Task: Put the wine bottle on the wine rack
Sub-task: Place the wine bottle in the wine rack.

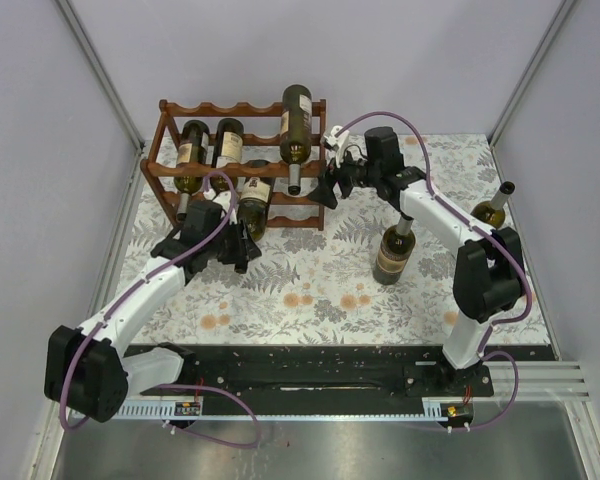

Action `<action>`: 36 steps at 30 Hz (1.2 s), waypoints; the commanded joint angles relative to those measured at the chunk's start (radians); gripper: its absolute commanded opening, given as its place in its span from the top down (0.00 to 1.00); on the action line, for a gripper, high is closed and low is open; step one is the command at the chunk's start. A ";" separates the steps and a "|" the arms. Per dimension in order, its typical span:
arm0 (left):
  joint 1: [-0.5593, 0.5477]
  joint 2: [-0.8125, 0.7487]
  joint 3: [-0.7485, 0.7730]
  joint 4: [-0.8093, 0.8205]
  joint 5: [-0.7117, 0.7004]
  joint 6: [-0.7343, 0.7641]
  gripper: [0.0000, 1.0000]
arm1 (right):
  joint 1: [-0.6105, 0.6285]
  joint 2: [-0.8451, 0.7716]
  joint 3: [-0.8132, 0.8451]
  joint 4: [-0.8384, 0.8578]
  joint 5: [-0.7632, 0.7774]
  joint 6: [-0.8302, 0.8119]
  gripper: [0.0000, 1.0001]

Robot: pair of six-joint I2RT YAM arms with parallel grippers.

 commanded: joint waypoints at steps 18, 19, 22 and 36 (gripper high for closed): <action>-0.010 -0.010 0.024 0.278 -0.034 0.065 1.00 | 0.087 -0.098 -0.055 -0.012 -0.027 0.010 0.09; -0.010 -0.004 0.028 0.284 -0.040 0.065 1.00 | 0.087 -0.101 -0.057 -0.012 -0.020 0.010 0.09; -0.010 0.015 0.032 0.311 -0.048 0.057 1.00 | 0.087 -0.110 -0.061 -0.010 -0.014 0.011 0.08; -0.058 0.099 0.096 0.353 -0.192 0.043 1.00 | 0.087 -0.115 -0.072 -0.007 0.003 0.024 0.07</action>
